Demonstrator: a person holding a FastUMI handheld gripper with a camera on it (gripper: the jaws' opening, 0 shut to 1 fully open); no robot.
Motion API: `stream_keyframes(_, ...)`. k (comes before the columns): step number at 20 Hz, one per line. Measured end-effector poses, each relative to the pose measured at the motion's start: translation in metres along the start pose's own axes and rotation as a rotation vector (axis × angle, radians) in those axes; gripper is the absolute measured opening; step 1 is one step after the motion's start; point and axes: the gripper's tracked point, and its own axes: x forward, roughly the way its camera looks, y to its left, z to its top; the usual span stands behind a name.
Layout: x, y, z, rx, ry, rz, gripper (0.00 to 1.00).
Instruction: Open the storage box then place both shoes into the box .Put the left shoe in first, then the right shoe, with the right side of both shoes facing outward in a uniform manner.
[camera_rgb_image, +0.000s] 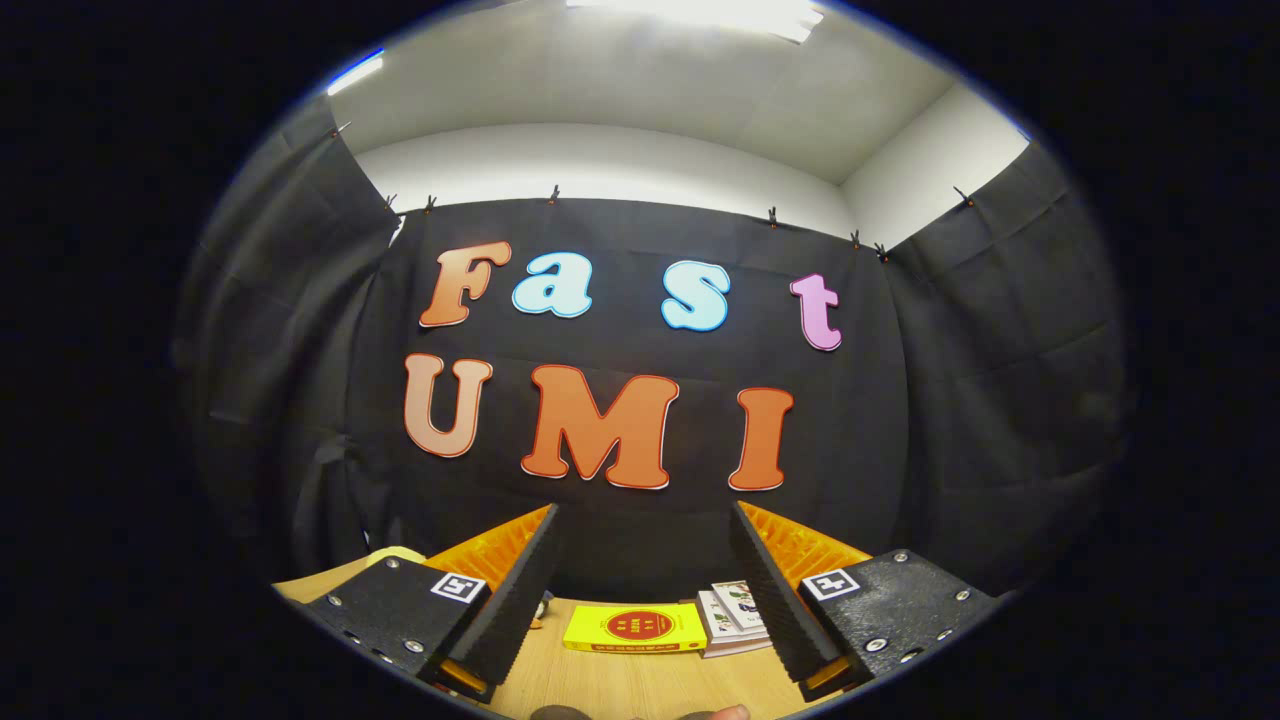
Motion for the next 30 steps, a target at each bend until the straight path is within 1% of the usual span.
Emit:
stream_keyframes(4,0.006,0.016,-0.036,0.032,0.124,0.083,0.99)
stream_keyframes(7,0.002,0.037,-0.066,0.100,0.230,0.169,0.99)
stream_keyframes(11,-0.016,0.076,-0.118,0.179,0.436,0.326,0.99)
stream_keyframes(14,-0.037,0.112,-0.148,0.306,0.582,0.465,0.99)
stream_keyframes(17,-0.053,0.139,-0.173,0.380,0.702,0.565,0.98)
stream_keyframes(21,-0.074,0.163,-0.203,0.427,0.829,0.666,0.97)
stream_keyframes(24,-0.091,0.184,-0.224,0.504,0.924,0.749,0.97)
stream_keyframes(28,-0.112,0.204,-0.253,0.632,1.076,0.802,0.96)
stream_keyframes(30,-0.120,0.212,-0.263,0.662,1.128,0.825,0.96)
